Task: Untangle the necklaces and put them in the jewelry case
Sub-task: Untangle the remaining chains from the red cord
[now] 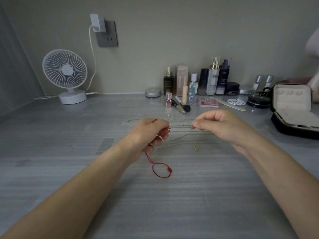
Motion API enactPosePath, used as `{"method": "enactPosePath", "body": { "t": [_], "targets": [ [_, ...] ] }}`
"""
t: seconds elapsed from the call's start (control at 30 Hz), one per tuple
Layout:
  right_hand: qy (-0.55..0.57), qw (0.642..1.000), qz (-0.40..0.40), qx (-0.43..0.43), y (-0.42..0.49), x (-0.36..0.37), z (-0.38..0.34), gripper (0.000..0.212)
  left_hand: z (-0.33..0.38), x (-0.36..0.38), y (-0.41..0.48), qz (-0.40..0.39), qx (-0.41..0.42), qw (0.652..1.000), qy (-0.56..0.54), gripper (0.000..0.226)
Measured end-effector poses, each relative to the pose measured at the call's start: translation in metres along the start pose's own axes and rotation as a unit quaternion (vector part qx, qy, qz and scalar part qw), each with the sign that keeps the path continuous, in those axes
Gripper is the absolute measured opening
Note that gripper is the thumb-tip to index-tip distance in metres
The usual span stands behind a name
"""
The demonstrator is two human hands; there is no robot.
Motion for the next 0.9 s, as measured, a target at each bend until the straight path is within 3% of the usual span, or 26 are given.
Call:
{"method": "enactPosePath", "body": {
  "t": [0.37, 0.53, 0.7, 0.77, 0.83, 0.9],
  "targets": [
    [-0.003, 0.996, -0.069, -0.051, -0.005, 0.017, 0.002, 0.012, -0.002, 0.005, -0.001, -0.022, 0.029, 0.998, 0.060, 0.019],
    [0.022, 0.996, -0.063, -0.052, -0.008, 0.016, -0.004, 0.010, -0.004, 0.006, -0.001, -0.006, 0.089, 0.975, 0.203, 0.007],
    [0.054, 0.996, -0.041, -0.062, -0.007, 0.012, -0.006, 0.009, -0.005, 0.003, -0.008, -0.053, 0.116, 0.933, 0.337, 0.013],
    [0.052, 0.995, -0.039, -0.070, -0.005, 0.012, -0.004, 0.007, -0.001, 0.006, -0.010, -0.045, 0.142, 0.936, 0.317, 0.016],
    [0.047, 0.995, -0.041, -0.074, -0.003, 0.013, -0.001, 0.008, 0.001, 0.015, -0.010, -0.078, 0.143, 0.965, 0.205, 0.022],
    [0.042, 0.995, -0.040, -0.078, -0.002, 0.013, 0.000, 0.009, 0.001, 0.025, -0.016, -0.113, 0.137, 0.977, 0.115, 0.015]
  ]
}}
Point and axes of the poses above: each hand's wrist, its own y-axis towards the middle knuckle, its own x-axis out of the palm, z = x × y, the point moved 3 cm from there along y, towards the middle knuckle, and after that the axes turned 8 degrees about z, right-handed, at the moved point
